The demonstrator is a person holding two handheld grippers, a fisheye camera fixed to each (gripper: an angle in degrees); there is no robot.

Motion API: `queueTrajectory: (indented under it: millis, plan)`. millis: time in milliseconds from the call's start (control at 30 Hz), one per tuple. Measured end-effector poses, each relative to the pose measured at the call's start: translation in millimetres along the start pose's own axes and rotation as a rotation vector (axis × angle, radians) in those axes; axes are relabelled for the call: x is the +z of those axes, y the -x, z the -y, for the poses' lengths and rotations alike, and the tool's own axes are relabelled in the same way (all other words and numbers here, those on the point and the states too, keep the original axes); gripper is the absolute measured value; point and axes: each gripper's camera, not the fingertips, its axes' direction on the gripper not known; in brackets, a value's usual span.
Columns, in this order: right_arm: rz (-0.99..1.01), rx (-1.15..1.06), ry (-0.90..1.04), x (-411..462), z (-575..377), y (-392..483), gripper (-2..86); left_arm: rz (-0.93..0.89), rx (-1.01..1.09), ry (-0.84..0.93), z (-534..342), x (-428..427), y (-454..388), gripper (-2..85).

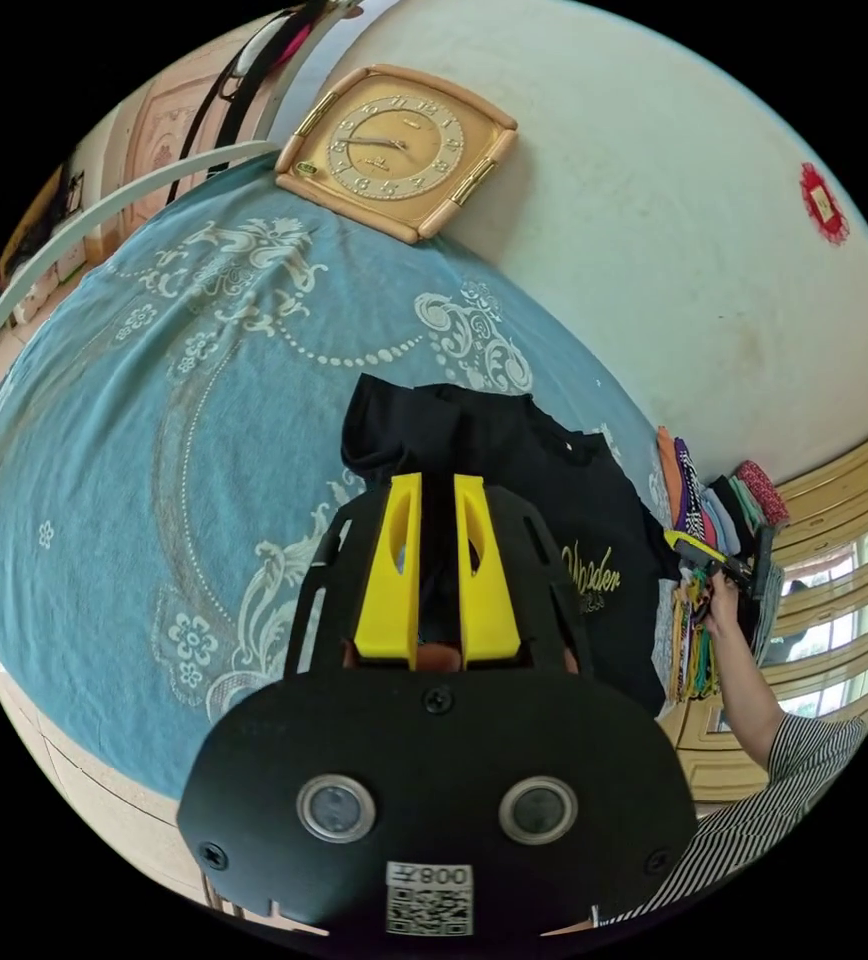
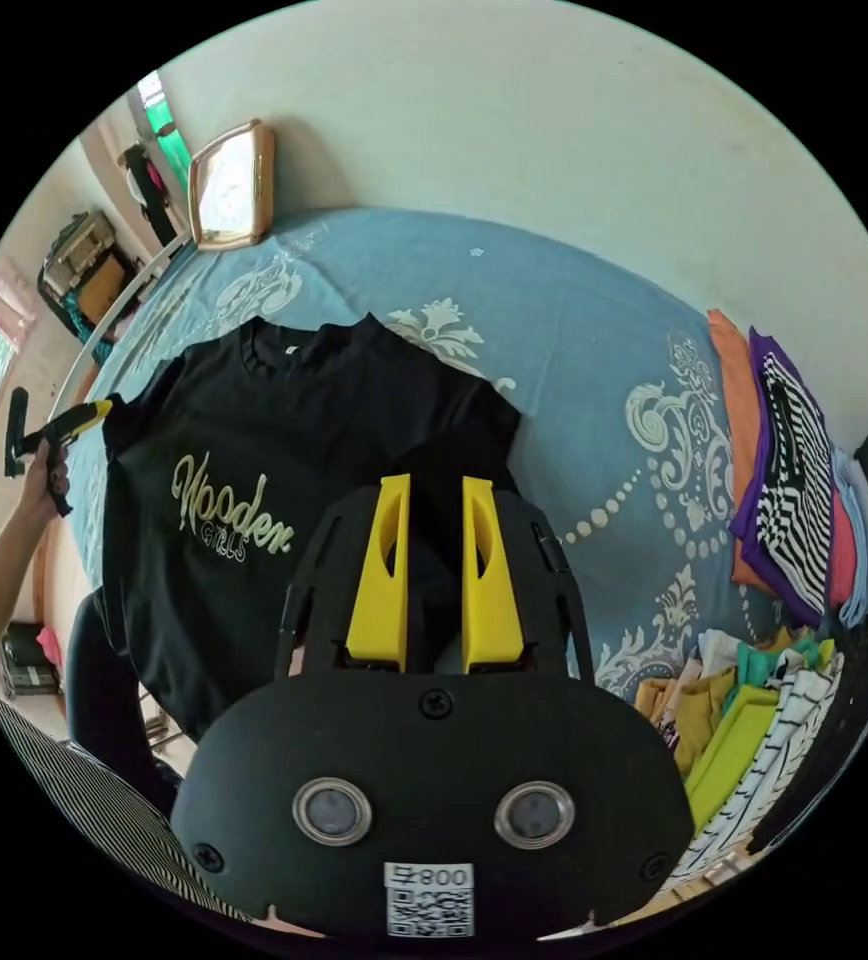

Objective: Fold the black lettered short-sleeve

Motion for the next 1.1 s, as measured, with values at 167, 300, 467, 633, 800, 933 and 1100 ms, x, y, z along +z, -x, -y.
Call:
queueTrajectory:
  millis: [167,300,467,633,800,933,1100]
  plan:
    - [-0.139,-0.021,0.045,22.7,3.0,3.4,2.1,0.01,0.049,0.036,9.2,28.5,-14.0,6.0]
    - [-0.216,0.056,0.006,8.9,3.0,-30.6,0.4,0.025,0.068,0.039,16.6,37.8,-19.0,5.2]
    - [-0.193,0.247,-0.008,-8.2,-8.3,-100.4,0.1,0.027,0.073,0.019,25.0,45.0,-18.2,5.0]
    - [-0.133,0.402,0.024,10.7,-33.8,-137.9,-0.3,0.103,0.07,0.026,24.9,56.9,-14.7,5.5]
    - [-0.068,0.462,0.022,27.7,-56.4,-146.6,-0.5,0.124,0.017,0.026,23.9,64.2,-1.3,6.9]
    - [-0.012,0.452,-0.048,25.3,-71.2,-142.0,-0.5,0.143,0.017,-0.022,34.5,64.7,2.1,8.6]
    - [0.012,0.42,-0.059,33.4,-79.7,-135.0,-0.5,0.3,0.003,0.117,51.1,94.2,4.5,6.3]
